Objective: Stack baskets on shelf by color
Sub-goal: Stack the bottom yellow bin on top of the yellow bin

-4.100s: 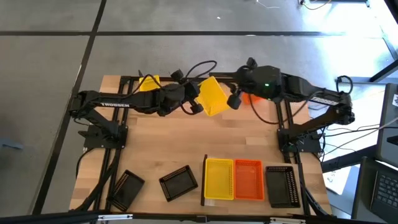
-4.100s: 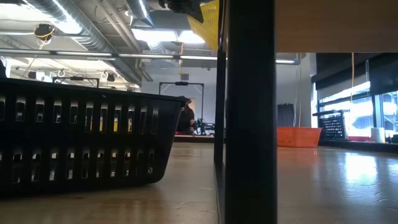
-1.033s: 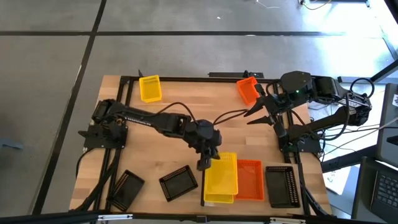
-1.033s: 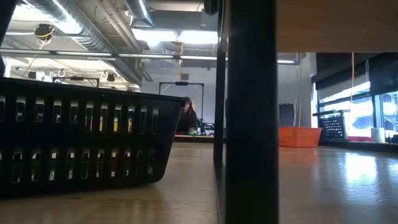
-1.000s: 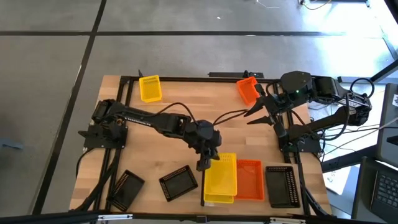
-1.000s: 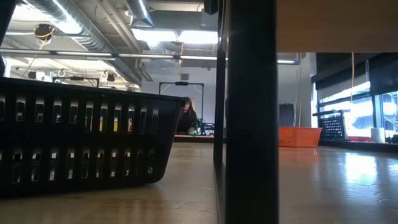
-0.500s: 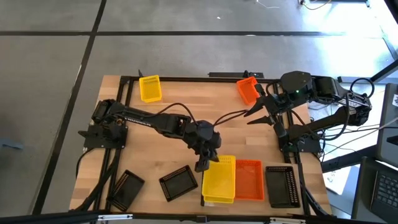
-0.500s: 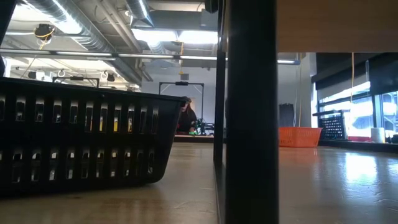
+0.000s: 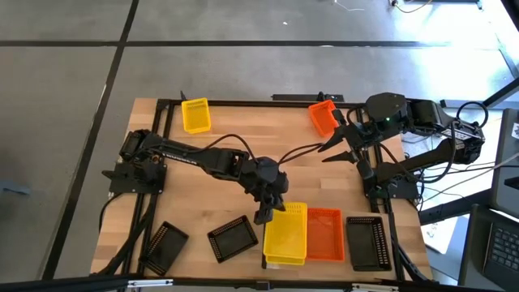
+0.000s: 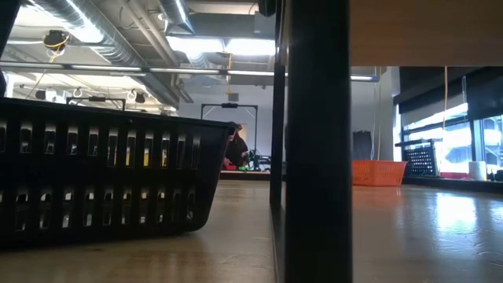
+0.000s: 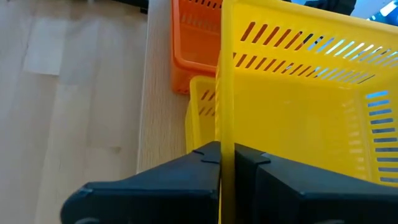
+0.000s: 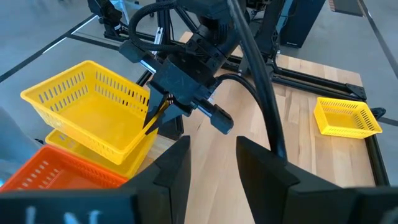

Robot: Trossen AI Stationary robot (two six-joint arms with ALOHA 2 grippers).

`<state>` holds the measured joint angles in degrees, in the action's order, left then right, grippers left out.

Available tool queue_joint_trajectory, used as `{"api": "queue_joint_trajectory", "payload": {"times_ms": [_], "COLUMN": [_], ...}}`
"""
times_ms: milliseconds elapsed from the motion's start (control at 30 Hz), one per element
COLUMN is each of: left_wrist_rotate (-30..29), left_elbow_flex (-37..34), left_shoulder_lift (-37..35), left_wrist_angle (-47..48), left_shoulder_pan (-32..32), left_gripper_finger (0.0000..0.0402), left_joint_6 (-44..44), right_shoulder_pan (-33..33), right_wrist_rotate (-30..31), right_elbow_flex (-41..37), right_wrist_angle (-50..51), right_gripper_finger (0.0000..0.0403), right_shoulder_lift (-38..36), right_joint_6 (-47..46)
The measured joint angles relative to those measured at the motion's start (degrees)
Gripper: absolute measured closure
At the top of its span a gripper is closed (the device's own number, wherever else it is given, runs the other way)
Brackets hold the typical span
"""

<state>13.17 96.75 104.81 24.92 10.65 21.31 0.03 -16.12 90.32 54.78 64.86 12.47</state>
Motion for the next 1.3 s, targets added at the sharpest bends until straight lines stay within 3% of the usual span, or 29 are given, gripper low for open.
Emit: {"api": "queue_joint_trajectory", "payload": {"times_ms": [700,1067,1300], "left_wrist_rotate": [0.0,0.0,0.0], "left_elbow_flex": [0.0,0.0,0.0], "left_shoulder_lift": [0.0,0.0,-0.1], "left_wrist_angle": [-0.1,-0.2,-1.1], "left_shoulder_pan": [0.4,0.4,0.4], "left_gripper_finger": [0.0400,0.0338,0.0334], "left_joint_6": [0.7,1.1,0.7], "right_shoulder_pan": [0.0,0.0,0.0], "right_wrist_rotate": [0.0,0.0,0.0], "right_elbow_flex": [0.0,0.0,0.0], "right_wrist_angle": [0.0,0.0,0.0], "right_gripper_finger": [0.0271,0.0271,0.0271], "right_shoulder_lift": [0.0,0.0,0.0], "right_joint_6": [0.0,0.0,0.0]}}
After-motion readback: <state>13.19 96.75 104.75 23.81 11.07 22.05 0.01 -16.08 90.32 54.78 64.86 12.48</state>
